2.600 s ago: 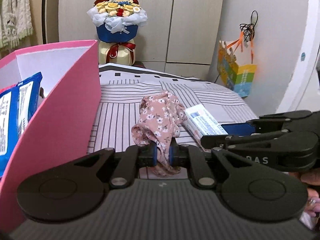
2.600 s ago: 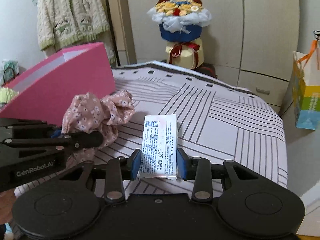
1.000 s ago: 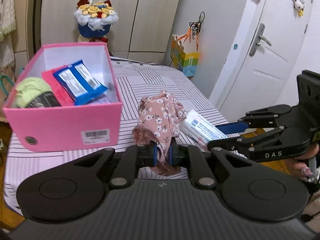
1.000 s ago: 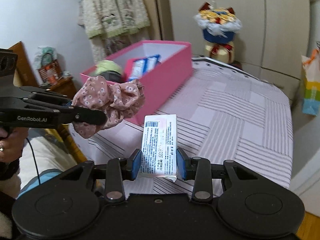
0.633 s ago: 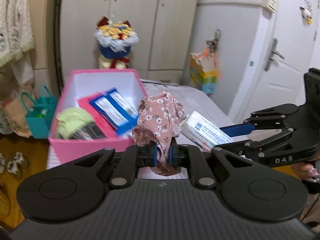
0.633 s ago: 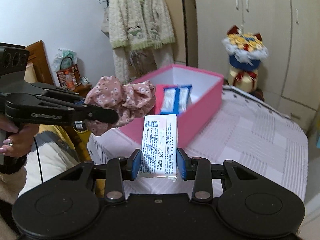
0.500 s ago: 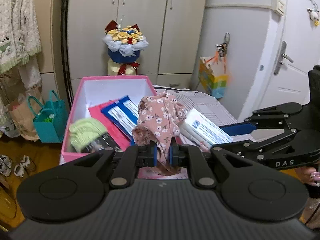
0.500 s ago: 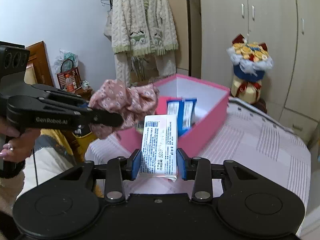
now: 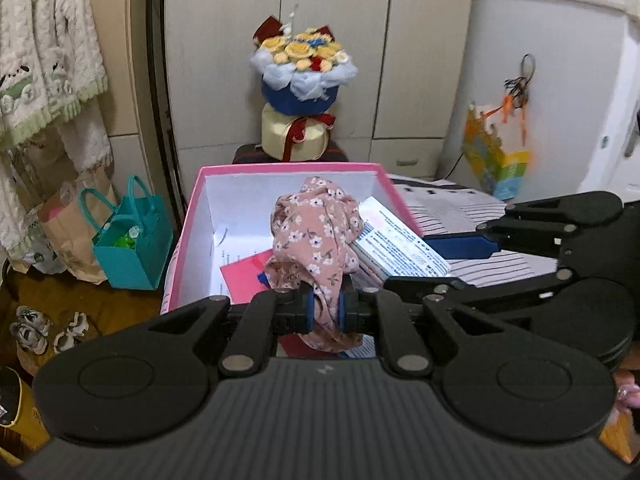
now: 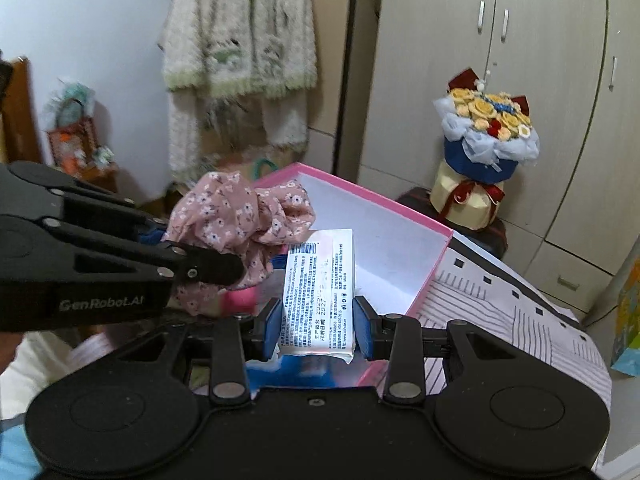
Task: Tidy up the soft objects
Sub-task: 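Carry the pink cloth in the left gripper while the right gripper carries the white tube over the box, then open the left gripper over the box dropping the cloth while the right gripper releases the tube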
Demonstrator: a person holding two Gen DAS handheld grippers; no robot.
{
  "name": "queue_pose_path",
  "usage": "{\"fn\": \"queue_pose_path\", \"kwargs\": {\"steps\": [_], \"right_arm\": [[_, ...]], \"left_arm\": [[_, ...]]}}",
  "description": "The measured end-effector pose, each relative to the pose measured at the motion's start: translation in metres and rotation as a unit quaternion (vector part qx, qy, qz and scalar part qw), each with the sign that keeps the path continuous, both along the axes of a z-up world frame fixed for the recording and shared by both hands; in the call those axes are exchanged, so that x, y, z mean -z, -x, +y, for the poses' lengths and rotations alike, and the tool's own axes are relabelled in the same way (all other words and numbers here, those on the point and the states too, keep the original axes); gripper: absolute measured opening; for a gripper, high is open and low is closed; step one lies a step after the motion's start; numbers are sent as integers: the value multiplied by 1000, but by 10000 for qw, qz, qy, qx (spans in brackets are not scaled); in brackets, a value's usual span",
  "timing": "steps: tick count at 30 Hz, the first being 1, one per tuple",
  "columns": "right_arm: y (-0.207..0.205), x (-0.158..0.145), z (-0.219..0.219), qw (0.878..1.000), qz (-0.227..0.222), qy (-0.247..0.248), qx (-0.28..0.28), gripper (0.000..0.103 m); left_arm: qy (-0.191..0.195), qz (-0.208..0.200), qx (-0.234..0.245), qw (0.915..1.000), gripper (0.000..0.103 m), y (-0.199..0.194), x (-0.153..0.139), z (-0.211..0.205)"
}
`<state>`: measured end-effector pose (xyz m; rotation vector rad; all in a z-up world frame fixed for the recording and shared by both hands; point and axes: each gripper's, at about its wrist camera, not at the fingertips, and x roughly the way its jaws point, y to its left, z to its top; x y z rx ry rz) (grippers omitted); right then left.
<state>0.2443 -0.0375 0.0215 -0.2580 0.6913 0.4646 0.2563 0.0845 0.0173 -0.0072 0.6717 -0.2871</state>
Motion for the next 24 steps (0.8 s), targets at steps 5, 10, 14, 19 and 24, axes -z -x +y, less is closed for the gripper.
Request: {"fn": "queue_pose_path", "kwargs": {"steps": [5, 10, 14, 19, 24], "right_arm": [[-32, 16, 4, 9994, 132, 236, 211, 42], [-32, 21, 7, 9992, 32, 369, 136, 47], [-24, 18, 8, 9988, -184, 462, 29, 58], [-2, 0, -16, 9995, -281, -117, -5, 67], [27, -11, -40, 9975, -240, -658, -72, 68]], "left_arm": [[78, 277, -53, 9996, 10, -30, 15, -2], [248, 534, -87, 9982, 18, -48, 26, -4], [313, 517, -143, 9981, 39, -50, 25, -6], [234, 172, -241, 9993, 62, -31, 11, 3], [17, -195, -257, 9995, 68, 3, -6, 9]]}}
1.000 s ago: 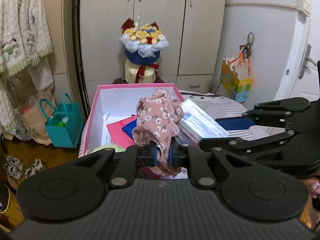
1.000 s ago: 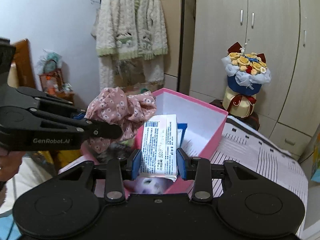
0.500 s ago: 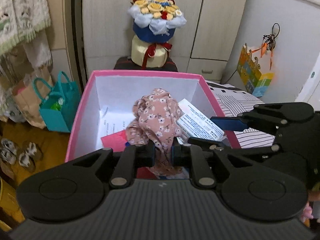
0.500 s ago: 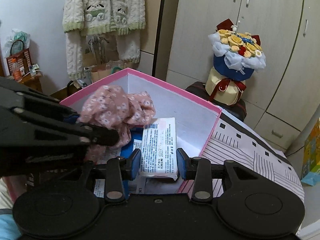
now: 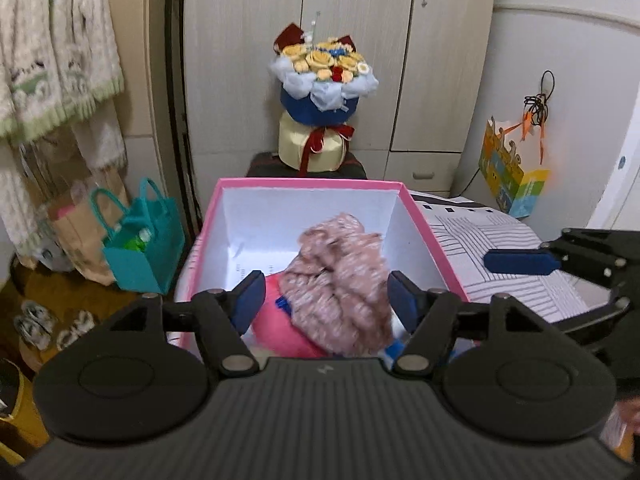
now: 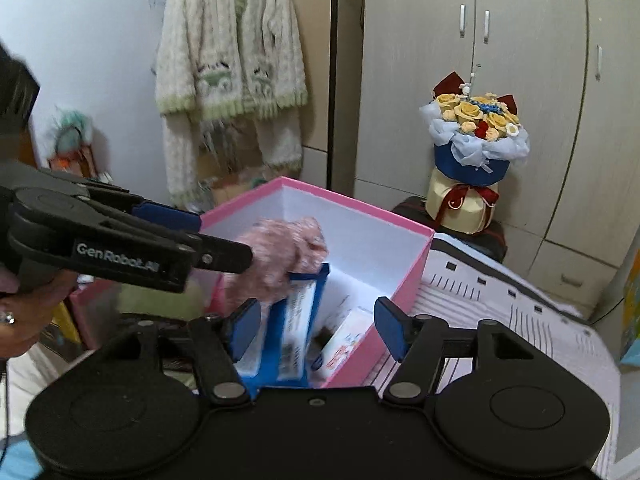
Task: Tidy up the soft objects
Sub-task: 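Open the left gripper over the box dropping the cloth while the right gripper releases the tube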
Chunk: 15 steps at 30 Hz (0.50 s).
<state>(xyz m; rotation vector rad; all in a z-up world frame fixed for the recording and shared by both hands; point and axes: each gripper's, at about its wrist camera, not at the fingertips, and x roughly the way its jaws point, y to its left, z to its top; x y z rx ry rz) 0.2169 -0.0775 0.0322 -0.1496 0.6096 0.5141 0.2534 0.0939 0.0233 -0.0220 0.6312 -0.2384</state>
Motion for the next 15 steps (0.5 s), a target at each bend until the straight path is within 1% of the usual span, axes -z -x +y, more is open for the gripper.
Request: {"fn": "queue_pose_path", "kwargs": {"steps": [1, 5, 9, 11, 15], "right_arm": [[4, 0, -3, 10000, 8, -39, 1, 68], [22, -5, -10, 10000, -38, -82, 34, 69], [42, -10, -17, 9999, -101, -96, 69, 73], [52, -14, -21, 9998, -104, -122, 93, 73], [74, -23, -29, 9997, -155, -163, 125, 79]], "left_arm": [[-46, -16, -2, 10000, 71, 6, -2, 0], [-153, -22, 63, 9999, 74, 27, -10, -1], [-150, 51, 158, 9997, 84, 47, -16, -4], [-176, 93, 162, 9997, 87, 58, -20, -7], [-383, 160, -41, 9991, 98, 79, -33, -13]]}}
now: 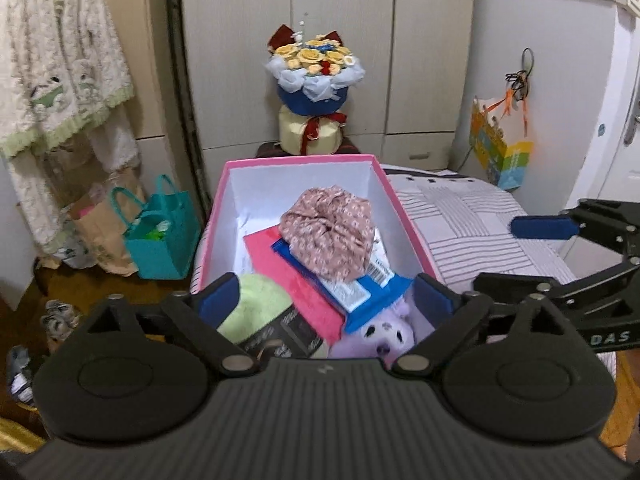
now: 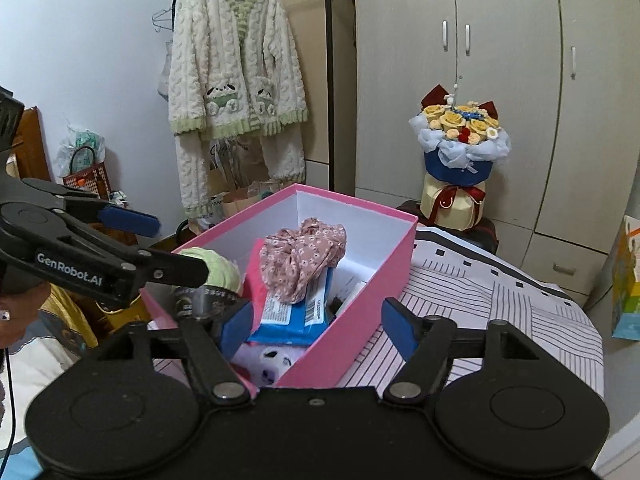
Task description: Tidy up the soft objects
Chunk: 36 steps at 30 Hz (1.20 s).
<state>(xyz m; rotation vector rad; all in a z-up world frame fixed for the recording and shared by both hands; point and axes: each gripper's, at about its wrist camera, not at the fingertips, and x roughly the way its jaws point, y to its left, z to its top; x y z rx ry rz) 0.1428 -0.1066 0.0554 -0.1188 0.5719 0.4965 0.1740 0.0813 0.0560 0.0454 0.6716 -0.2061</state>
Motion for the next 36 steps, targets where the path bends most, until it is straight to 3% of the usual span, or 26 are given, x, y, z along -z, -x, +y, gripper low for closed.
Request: {"fn": "queue_pose_path", "kwargs": {"steps": [3, 5, 8, 13, 17, 26, 36], "right_arm": [[16, -6, -5, 10000, -32, 29, 64, 89], [27, -10, -9, 9999, -53, 51, 125, 98], [41, -15, -14, 9992, -40, 137, 366, 103], [68, -19, -21, 9939, -309, 287, 1023, 103], [83, -18, -31, 9890, -316, 123, 1440, 103], [109, 2, -56, 9748, -581, -371, 2123, 103], [129, 1, -66, 9697, -739, -298, 2311, 103]], "left_arm": [[-145, -55, -176, 9997, 99, 19, -10, -4], [-253, -143, -75, 9995, 100, 32, -16, -7], [-414, -227, 120, 9988, 101, 52, -25, -14], [-299, -380, 155, 9987, 101, 79, -31, -22], [-77, -379, 214, 9990, 101, 90, -25, -26], [-96, -792, 54, 9968, 101, 115, -2, -41], [-97, -877, -250, 9958, 101, 109, 14, -48]]}}
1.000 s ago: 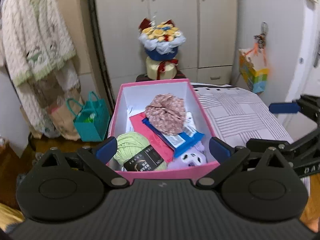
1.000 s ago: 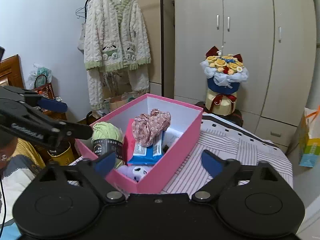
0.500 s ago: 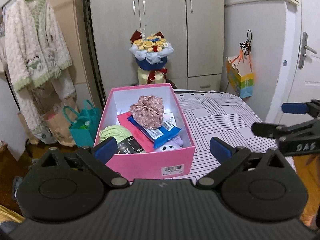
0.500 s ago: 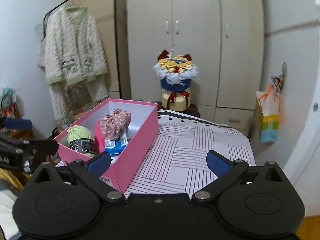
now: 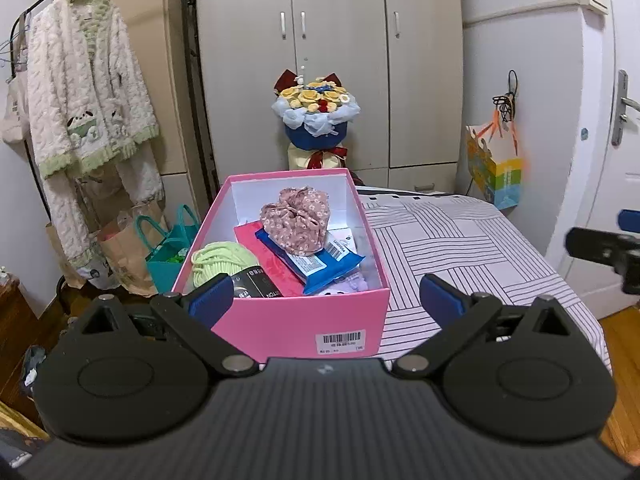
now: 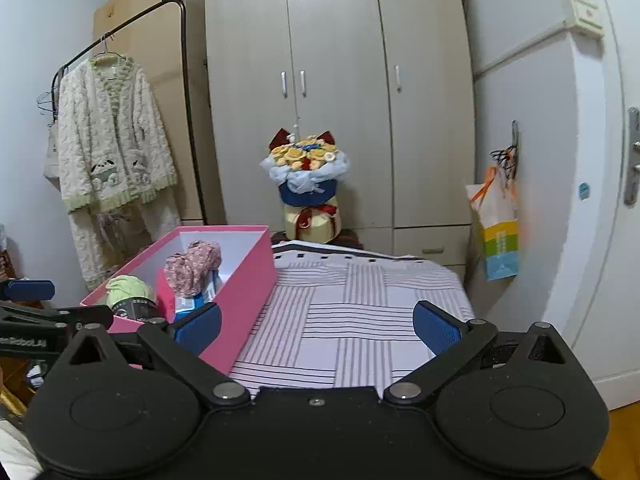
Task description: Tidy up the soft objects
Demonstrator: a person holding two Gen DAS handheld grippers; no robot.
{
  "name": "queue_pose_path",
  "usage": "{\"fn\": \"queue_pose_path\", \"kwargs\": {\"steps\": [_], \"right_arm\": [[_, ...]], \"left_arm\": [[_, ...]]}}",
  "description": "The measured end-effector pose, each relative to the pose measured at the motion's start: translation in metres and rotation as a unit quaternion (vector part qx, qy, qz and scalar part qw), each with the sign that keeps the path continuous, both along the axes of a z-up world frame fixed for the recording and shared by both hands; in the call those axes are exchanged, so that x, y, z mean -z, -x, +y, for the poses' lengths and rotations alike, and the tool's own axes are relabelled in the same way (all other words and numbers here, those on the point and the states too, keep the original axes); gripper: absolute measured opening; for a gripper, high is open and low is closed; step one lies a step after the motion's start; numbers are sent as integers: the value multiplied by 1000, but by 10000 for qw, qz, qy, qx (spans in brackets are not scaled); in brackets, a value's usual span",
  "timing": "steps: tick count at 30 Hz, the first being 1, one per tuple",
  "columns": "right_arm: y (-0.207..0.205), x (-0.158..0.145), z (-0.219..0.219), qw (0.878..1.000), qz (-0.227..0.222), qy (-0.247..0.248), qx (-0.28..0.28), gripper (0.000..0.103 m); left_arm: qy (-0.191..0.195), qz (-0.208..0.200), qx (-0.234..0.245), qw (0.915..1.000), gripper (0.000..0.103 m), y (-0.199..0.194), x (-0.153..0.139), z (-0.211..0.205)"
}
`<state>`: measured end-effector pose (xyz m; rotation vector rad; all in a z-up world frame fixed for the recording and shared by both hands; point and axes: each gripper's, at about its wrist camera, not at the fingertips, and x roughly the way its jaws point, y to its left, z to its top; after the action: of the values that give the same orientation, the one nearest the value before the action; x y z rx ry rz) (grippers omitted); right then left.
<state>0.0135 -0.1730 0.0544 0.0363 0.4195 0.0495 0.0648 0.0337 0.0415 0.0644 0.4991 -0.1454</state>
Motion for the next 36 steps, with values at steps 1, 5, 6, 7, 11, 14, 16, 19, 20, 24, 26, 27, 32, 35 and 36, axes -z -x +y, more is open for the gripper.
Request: {"fn": "queue_pose_path", "kwargs": {"steps": [1, 5, 6, 7, 11, 14, 16, 19, 20, 24, 26, 27, 32, 35, 36], "right_arm": [[2, -1, 0, 10000, 42, -21, 5, 103], [10, -5, 2, 9998, 182, -10, 39, 103], [13, -5, 4, 9998, 185, 27, 76, 103], [15, -5, 4, 9997, 200, 38, 98, 103], [22, -3, 7, 9995, 273, 75, 138, 103], [26, 0, 8, 9993, 302, 123, 189, 103], [28, 2, 9, 9992, 315, 142, 179, 103], [31, 3, 9, 9993, 300, 148, 185, 103], [32, 3, 9, 9993, 276, 168, 194, 103], [35, 5, 11, 9992, 216, 260, 235, 103], [35, 6, 10, 9990, 245, 253, 257, 103], [35, 7, 10, 9990, 260, 242, 270, 103], [35, 11, 8, 9987, 307, 218, 346, 103], [35, 13, 9, 9983, 283, 284, 419, 103], [35, 13, 10, 9982, 278, 307, 439, 103]], "left_arm": [[23, 16, 3, 10000, 101, 0, 0, 0], [80, 61, 14, 9999, 101, 3, 1, -2], [82, 52, 37, 9999, 101, 4, 1, -3], [80, 63, 72, 9999, 101, 5, 1, -4], [117, 124, 117, 9998, 101, 10, 3, -6], [108, 149, 104, 9998, 101, 14, 5, -7], [99, 142, 88, 9998, 101, 16, 7, -8], [175, 130, 146, 9997, 101, 18, 10, -8], [182, 126, 157, 9996, 101, 20, 10, -8], [115, 38, 72, 9999, 101, 22, 14, -7], [146, 14, 83, 9999, 101, 23, 15, -6], [152, -12, 86, 9998, 101, 24, 15, -7], [116, -111, 101, 9998, 101, 29, 17, -8], [101, -164, 95, 9998, 101, 31, 18, -9], [92, -176, 89, 9998, 101, 32, 18, -9]]}}
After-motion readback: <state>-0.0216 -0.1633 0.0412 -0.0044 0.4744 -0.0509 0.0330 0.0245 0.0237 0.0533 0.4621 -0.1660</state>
